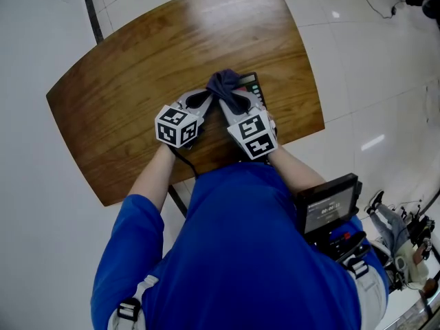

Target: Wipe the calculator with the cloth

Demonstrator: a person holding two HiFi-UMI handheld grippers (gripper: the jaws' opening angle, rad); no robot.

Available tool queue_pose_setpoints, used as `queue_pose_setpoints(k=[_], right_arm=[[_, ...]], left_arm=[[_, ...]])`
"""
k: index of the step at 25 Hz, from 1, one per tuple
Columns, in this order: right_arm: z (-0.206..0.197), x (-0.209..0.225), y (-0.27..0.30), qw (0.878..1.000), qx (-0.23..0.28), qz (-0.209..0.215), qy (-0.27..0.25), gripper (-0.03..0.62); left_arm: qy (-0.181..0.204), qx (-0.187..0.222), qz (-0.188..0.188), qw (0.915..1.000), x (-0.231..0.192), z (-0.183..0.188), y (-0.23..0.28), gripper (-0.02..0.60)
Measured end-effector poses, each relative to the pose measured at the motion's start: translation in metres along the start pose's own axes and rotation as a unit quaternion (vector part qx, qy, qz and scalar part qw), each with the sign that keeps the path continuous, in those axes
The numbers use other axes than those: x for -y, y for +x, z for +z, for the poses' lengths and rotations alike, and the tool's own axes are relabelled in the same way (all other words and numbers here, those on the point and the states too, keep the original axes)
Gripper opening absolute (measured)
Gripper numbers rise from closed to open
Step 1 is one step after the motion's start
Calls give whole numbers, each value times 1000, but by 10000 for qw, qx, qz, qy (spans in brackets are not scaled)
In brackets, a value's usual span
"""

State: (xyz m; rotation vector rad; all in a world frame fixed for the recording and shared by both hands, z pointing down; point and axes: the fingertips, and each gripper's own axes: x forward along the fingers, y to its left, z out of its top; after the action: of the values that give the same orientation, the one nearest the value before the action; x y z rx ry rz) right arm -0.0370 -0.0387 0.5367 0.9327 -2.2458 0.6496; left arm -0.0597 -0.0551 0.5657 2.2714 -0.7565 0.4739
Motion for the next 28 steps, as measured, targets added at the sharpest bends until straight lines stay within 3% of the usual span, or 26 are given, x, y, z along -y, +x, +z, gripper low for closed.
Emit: queue_pose_setpoints(k=[5,11,22,28], right_arm=[[-1,5,4,9996,-60,-129,-243,72],[-12,31,-7,9988,-115,-452,-172,72],[-25,103,-27,9898,-156,-1402,181,72],[-18,90,-24,9917,-103,-1280,88,71]], left_arm=[[-72,-55,100,9999,-4,-5,-7,8],[23,-122,142,9998,6,-15,-2,8],[82,-157,147,9997,-3,-15,3,6],[69,-164,161,9997,-6,-16,3,8]])
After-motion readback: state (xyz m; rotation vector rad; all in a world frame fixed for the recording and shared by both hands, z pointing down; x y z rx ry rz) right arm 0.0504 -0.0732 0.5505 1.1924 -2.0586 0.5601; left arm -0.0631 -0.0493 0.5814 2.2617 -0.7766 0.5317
